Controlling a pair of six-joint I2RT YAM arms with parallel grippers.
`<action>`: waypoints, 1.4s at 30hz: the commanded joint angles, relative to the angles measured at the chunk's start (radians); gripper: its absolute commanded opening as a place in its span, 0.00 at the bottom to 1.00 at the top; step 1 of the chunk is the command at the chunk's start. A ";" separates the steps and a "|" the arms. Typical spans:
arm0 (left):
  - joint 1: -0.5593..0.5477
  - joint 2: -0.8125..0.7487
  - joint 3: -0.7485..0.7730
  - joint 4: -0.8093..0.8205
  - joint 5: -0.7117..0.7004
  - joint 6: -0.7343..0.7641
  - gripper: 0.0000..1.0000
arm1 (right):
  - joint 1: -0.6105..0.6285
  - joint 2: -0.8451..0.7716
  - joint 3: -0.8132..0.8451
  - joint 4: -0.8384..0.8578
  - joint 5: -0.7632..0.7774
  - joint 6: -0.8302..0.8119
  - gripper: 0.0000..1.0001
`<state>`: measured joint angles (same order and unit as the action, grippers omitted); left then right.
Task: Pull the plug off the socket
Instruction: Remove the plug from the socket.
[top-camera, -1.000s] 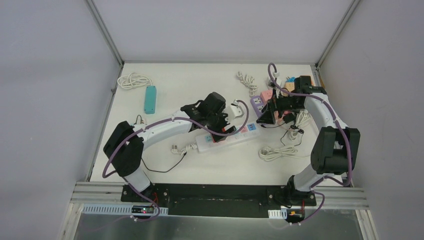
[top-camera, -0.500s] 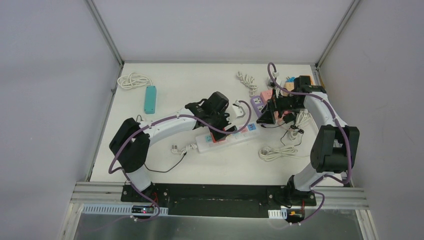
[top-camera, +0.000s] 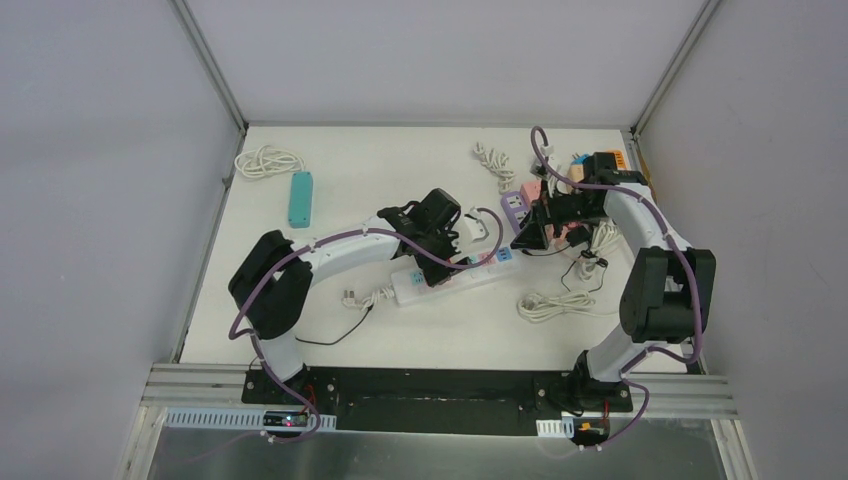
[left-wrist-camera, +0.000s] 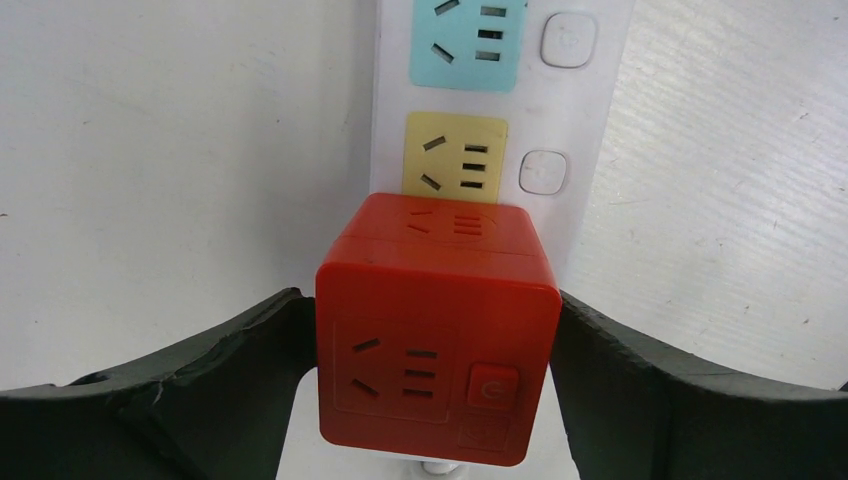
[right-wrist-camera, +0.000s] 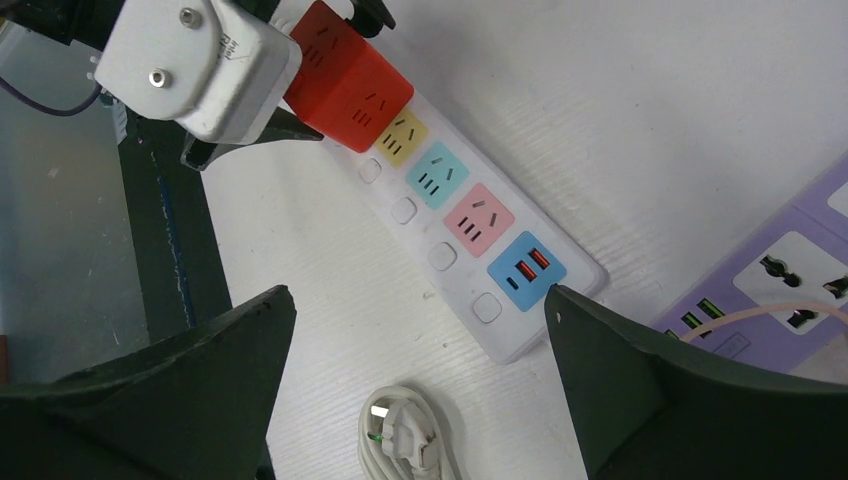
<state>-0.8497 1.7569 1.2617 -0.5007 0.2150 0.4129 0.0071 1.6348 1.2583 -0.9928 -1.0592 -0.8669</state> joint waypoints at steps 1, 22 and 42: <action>-0.004 -0.002 0.026 -0.017 -0.002 -0.001 0.82 | 0.009 0.002 0.045 -0.007 -0.019 -0.035 1.00; -0.004 -0.121 -0.137 0.169 0.080 -0.081 0.00 | 0.107 0.141 0.037 0.106 -0.142 0.280 1.00; -0.004 -0.227 -0.360 0.383 0.174 -0.027 0.00 | 0.194 -0.120 -0.274 0.323 -0.008 -0.337 1.00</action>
<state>-0.8490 1.5574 0.9379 -0.1837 0.2955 0.3580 0.1871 1.6398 1.0760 -0.7864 -1.0798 -0.8822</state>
